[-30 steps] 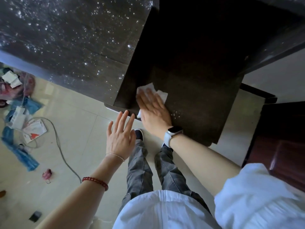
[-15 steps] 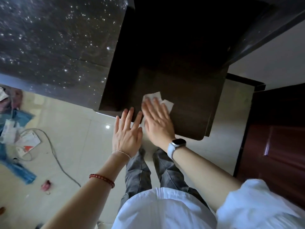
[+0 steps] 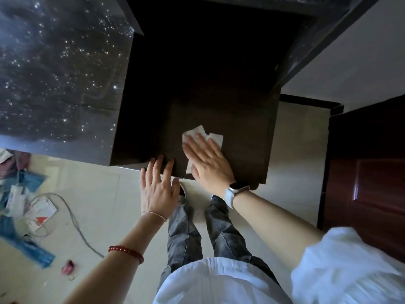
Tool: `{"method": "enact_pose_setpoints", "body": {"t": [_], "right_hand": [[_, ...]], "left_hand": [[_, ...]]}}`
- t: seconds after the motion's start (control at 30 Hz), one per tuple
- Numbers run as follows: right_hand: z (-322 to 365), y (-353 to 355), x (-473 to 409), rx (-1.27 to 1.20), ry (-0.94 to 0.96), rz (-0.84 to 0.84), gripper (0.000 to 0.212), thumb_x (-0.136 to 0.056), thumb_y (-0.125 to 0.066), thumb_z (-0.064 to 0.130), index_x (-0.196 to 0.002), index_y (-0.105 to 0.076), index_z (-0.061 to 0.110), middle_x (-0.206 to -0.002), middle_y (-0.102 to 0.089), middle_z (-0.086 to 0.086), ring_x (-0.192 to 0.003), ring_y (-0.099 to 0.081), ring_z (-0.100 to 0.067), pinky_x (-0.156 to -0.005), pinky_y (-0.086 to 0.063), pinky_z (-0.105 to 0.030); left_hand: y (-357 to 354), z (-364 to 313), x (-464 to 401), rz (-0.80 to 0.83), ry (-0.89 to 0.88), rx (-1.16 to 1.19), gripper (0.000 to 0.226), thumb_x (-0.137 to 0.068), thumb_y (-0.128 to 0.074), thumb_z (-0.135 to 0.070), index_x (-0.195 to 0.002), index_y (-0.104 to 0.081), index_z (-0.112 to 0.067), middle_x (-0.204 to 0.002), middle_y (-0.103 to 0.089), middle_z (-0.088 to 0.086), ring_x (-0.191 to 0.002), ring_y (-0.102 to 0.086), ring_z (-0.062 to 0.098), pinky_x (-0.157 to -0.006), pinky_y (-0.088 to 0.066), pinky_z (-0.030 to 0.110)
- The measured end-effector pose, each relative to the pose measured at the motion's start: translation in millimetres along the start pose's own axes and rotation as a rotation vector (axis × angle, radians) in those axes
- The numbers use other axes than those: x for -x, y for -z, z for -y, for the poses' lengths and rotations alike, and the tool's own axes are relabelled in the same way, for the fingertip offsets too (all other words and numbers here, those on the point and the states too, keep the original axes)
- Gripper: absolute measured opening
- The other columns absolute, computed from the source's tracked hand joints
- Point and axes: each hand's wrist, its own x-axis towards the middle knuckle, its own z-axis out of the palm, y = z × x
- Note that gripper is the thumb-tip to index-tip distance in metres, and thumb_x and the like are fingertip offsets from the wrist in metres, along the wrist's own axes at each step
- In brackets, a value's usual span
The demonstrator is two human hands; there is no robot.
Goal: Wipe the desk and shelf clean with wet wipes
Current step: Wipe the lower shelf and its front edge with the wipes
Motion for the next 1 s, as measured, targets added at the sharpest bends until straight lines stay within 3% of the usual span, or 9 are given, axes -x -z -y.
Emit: {"method": "enact_pose_setpoints", "body": {"t": [0.07,0.17,0.3,0.4,0.57,0.73,0.87,1.0], "right_hand": [[-25.7,0.9,38.2,-0.029,-0.013,-0.001,0.052,-0.088,-0.031,0.023,-0.139,-0.035,0.012,-0.148,-0.034,-0.007,-0.138,-0.028,-0.028,-0.112,-0.02,-0.051],[-67.9,9.5,69.2,-0.075,-0.207,-0.023,0.052,-0.092,-0.032,0.023,-0.142,-0.028,0.011,-0.151,-0.027,-0.009,-0.14,-0.015,-0.025,-0.115,-0.017,-0.048],[-105.2,25.7,30.4,-0.141,-0.511,-0.088,0.059,-0.094,-0.035,0.018,-0.146,-0.008,0.008,-0.156,-0.005,-0.013,-0.144,0.001,-0.024,-0.117,0.0,-0.039],[-119.1,36.8,-3.6,-0.228,-0.635,-0.16,0.06,-0.095,-0.033,0.016,-0.145,-0.003,0.004,-0.156,0.001,-0.014,-0.144,0.005,-0.026,-0.119,-0.007,-0.04],[-112.0,38.2,-5.2,-0.365,-0.696,-0.251,0.059,-0.095,-0.034,0.011,-0.145,-0.004,0.001,-0.156,0.002,-0.015,-0.144,0.005,-0.025,-0.116,-0.022,-0.039],[-76.1,21.2,39.0,-0.319,-0.664,-0.219,0.06,-0.094,-0.035,0.01,-0.145,-0.005,0.002,-0.156,0.002,-0.015,-0.144,0.003,-0.026,-0.119,-0.013,-0.035],[-98.4,29.6,18.6,-0.295,-0.672,-0.215,0.062,-0.093,-0.036,0.013,-0.145,-0.004,0.005,-0.156,0.001,-0.013,-0.144,0.002,-0.025,-0.118,-0.009,-0.032],[-113.6,40.4,-5.8,-0.285,-0.691,-0.202,0.061,-0.093,-0.037,0.013,-0.145,-0.006,0.002,-0.156,-0.002,-0.015,-0.144,0.001,-0.031,-0.119,-0.009,-0.038]], "left_hand": [[-0.8,-2.5,-0.2,0.007,0.008,-0.015,0.062,-0.084,-0.021,-0.041,-0.136,-0.037,-0.011,-0.146,-0.032,0.02,-0.137,-0.022,0.038,-0.114,-0.014,0.052],[-4.8,-9.9,0.6,-0.006,0.035,-0.028,0.062,-0.084,-0.025,-0.041,-0.135,-0.037,-0.009,-0.146,-0.031,0.021,-0.137,-0.022,0.039,-0.112,-0.012,0.055],[-14.0,-23.2,-2.3,-0.006,-0.021,-0.05,0.064,-0.083,-0.024,-0.043,-0.137,-0.034,-0.011,-0.148,-0.028,0.019,-0.138,-0.02,0.039,-0.111,-0.01,0.057],[-18.9,-30.5,-6.3,-0.01,0.001,-0.044,0.065,-0.083,-0.023,-0.044,-0.139,-0.031,-0.013,-0.149,-0.026,0.017,-0.139,-0.017,0.038,-0.11,-0.005,0.059],[-18.7,-30.1,-7.9,-0.02,0.013,-0.036,0.062,-0.084,-0.022,-0.044,-0.138,-0.032,-0.016,-0.149,-0.027,0.015,-0.138,-0.017,0.036,-0.11,-0.007,0.059],[-19.7,-28.7,-6.7,-0.017,0.009,-0.045,0.064,-0.084,-0.018,-0.047,-0.14,-0.03,-0.018,-0.151,-0.025,0.013,-0.14,-0.013,0.034,-0.112,-0.002,0.055],[-21.2,-27.7,-7.8,-0.022,0.018,-0.055,0.064,-0.084,-0.016,-0.047,-0.14,-0.028,-0.02,-0.151,-0.025,0.012,-0.14,-0.013,0.033,-0.112,-0.002,0.055],[-18.4,-22.3,-6.4,-0.006,0.002,-0.063,0.061,-0.085,-0.015,-0.046,-0.142,-0.024,-0.025,-0.153,-0.022,0.007,-0.141,-0.012,0.029,-0.113,-0.004,0.052]]}}
